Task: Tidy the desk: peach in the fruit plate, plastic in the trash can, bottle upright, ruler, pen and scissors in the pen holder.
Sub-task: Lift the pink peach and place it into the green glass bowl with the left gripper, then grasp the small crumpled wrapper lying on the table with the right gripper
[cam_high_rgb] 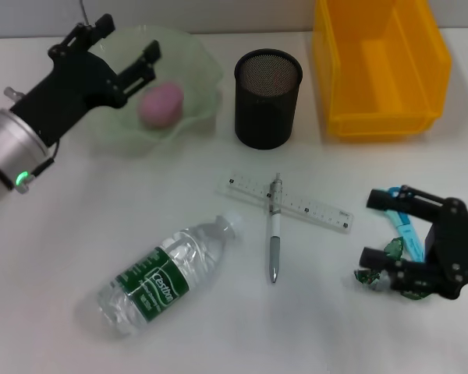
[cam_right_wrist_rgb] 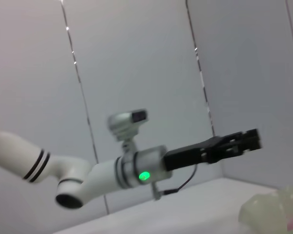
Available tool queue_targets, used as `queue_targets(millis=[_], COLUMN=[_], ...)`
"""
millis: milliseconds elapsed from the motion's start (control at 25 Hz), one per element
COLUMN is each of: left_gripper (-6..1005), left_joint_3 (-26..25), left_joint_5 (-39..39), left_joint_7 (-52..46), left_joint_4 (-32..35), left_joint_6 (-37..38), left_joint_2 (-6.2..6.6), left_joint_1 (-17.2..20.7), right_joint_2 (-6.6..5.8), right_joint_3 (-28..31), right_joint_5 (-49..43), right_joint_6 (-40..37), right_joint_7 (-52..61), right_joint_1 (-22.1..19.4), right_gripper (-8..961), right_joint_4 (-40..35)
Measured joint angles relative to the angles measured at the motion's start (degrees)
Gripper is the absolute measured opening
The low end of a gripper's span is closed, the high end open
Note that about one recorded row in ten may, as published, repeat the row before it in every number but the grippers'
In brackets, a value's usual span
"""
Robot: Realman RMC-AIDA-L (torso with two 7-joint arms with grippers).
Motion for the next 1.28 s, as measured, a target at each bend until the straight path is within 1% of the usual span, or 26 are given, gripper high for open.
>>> queue_targets(millis=[80,160,240,320,400,440,520,640,720,840,960,1000,1040,1120,1280], left_gripper=[672,751,830,842,854,860,860,860,860,860,860,860,860,860,860], left_joint_3=[2.4,4.8,5.7,5.3,3.7,2.6,0.0,-2.2,-2.4,-2.0,-2.2,-2.3,-2.4,-2.4,-2.4], left_joint_5=[1.7,6.1,14.4,23.6,29.8,31.5,32.8,33.2,33.3,33.7,35.2,35.5,35.7,35.8,35.8], left_joint_7=[-0.6,-2.1,-6.2,-13.3,-19.6,-21.2,-21.3,-20.0,-19.9,-20.5,-21.5,-21.6,-21.6,-21.6,-21.5], left_joint_4=[0.2,1.1,2.8,5.3,7.4,7.9,8.2,8.3,8.4,8.5,8.7,8.7,8.8,8.8,8.8], left_joint_6=[5.2,9.7,13.6,15.6,15.8,15.8,15.8,15.9,16.0,16.1,15.9,15.8,15.5,15.3,15.1], left_joint_2=[0.54,1.43,2.24,2.7,2.63,2.39,1.83,1.48,1.46,1.69,1.63,1.58,1.49,1.42,1.38], left_joint_1=[0.8,1.1,1.0,0.8,0.8,1.2,2.1,3.0,3.2,2.9,2.6,2.6,2.5,2.3,2.2], right_joint_2=[-0.2,-0.29,-0.29,-0.23,-0.24,-0.3,-0.42,-0.28,-0.15,-0.16,-0.2,-0.19,-0.17,-0.16,-0.04], right_joint_3=[0.0,0.0,0.5,1.3,1.7,1.6,1.5,-0.7,-6.0,-15.3,-22.8,-25.5,-26.8,-32.1,-40.6], right_joint_5=[1.8,4.0,6.1,6.9,6.9,6.3,4.0,-3.4,-9.9,-18.7,-24.1,-24.7,-24.9,-26.3,-28.5], right_joint_6=[-0.4,-0.7,-0.7,-0.3,0.2,0.5,1.3,1.9,1.5,0.5,-3.2,-4.3,-4.9,-5.4,-4.8], right_joint_7=[0.6,1.6,3.7,8.1,16.1,20.9,30.0,44.2,53.4,65.7,73.0,73.2,72.8,70.5,64.9], right_joint_1=[-0.8,-1.8,-3.0,-3.6,-3.8,-3.7,-3.3,-1.4,0.2,2.4,4.8,5.3,5.6,6.2,6.4], right_gripper=[834,834,834,834,834,834,834,834,834,835,833,833,833,831,831], right_joint_4=[-0.4,-1.8,-4.7,-8.4,-14.3,-17.7,-24.3,-36.0,-43.6,-52.6,-60.1,-62.1,-62.9,-64.5,-63.9])
